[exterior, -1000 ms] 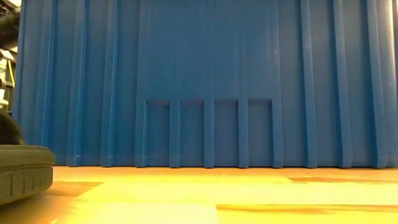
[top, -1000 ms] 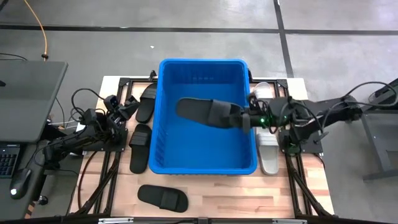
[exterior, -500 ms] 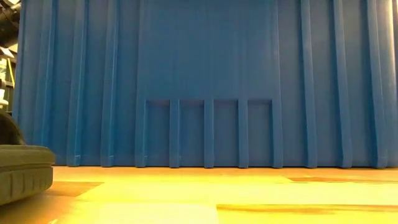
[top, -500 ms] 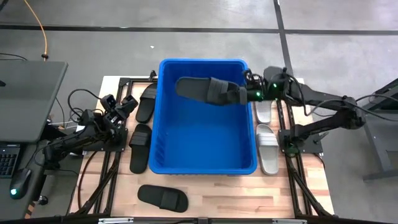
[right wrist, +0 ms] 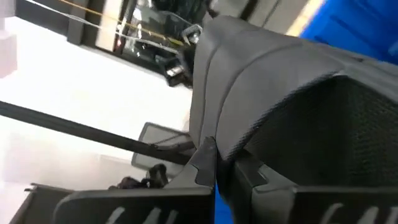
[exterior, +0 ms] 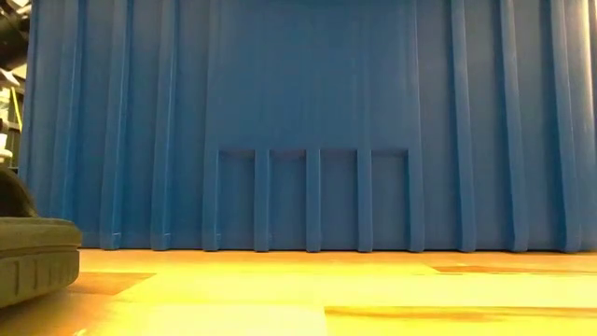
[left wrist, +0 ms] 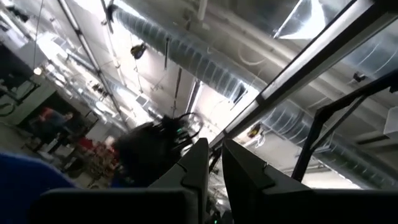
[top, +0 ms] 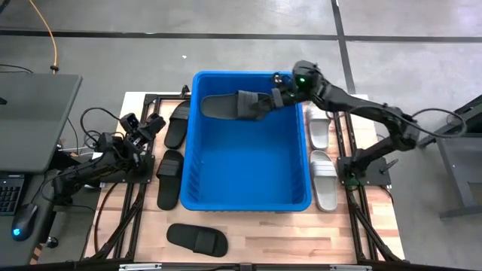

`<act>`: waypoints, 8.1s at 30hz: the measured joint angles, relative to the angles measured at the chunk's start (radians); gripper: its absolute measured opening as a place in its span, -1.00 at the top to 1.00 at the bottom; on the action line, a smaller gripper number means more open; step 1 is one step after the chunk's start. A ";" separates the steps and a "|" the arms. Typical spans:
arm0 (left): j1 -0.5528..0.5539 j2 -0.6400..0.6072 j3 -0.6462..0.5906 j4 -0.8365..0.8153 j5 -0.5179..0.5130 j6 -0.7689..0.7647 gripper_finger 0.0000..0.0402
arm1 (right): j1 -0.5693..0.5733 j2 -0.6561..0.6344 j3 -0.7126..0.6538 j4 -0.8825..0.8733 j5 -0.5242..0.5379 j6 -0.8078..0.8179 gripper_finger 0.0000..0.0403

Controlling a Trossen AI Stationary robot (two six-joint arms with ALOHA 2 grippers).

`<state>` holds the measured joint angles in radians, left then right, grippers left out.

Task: Pick and place slides into bin
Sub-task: Put the black slide into the blue container

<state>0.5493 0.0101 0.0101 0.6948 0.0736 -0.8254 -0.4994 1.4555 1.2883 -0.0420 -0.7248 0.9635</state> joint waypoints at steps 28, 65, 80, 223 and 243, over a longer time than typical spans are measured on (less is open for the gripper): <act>0.000 0.000 0.000 0.197 -0.206 -0.130 0.81 | -0.044 0.451 0.383 -0.518 0.310 -0.022 1.00; 0.000 0.000 0.000 0.185 -0.189 -0.152 0.81 | -0.151 0.667 0.382 -0.564 0.235 -0.135 1.00; 0.000 0.000 0.000 0.185 -0.168 -0.152 0.81 | -0.134 0.705 0.388 -0.538 0.304 -0.178 0.99; 0.000 0.474 0.690 -0.370 0.489 0.032 0.81 | 0.974 -0.430 -0.684 0.949 1.347 -0.315 -0.25; -0.603 0.791 0.691 -0.014 0.228 0.168 0.81 | 1.007 -0.430 -0.684 0.916 1.394 -0.314 -0.25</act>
<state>-0.0536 0.8015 0.7008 0.6812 0.3016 -0.6572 0.5076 1.0260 0.6044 0.8740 0.6690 0.6491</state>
